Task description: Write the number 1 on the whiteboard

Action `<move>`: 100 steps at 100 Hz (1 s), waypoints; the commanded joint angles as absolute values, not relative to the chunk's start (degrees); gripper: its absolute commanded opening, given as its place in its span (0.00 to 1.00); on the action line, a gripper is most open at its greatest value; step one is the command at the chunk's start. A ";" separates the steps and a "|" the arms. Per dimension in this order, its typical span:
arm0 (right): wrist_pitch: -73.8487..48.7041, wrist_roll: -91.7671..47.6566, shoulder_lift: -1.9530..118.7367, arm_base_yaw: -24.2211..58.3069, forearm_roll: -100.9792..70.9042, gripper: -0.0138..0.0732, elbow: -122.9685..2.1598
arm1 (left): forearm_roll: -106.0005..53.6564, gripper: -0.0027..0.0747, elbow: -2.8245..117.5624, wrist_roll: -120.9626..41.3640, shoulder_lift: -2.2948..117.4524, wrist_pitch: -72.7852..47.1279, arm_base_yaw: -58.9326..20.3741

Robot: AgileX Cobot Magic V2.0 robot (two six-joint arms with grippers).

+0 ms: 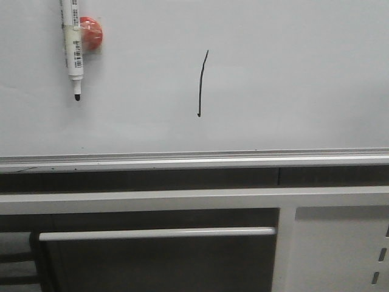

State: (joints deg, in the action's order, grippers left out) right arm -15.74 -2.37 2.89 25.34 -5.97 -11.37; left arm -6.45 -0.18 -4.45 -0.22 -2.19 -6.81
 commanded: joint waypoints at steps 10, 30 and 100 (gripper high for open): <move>-11.67 3.21 3.59 12.14 0.00 0.10 -9.83 | -6.53 0.01 -2.51 -3.88 -1.51 2.39 -6.71; -7.78 3.21 3.34 1.21 -0.31 0.10 -4.97 | -6.53 0.01 -2.51 -3.88 -1.51 2.39 -6.71; -4.64 3.21 -1.56 -0.10 0.79 0.10 2.08 | -6.53 0.01 -2.51 -3.88 -1.39 2.39 -6.71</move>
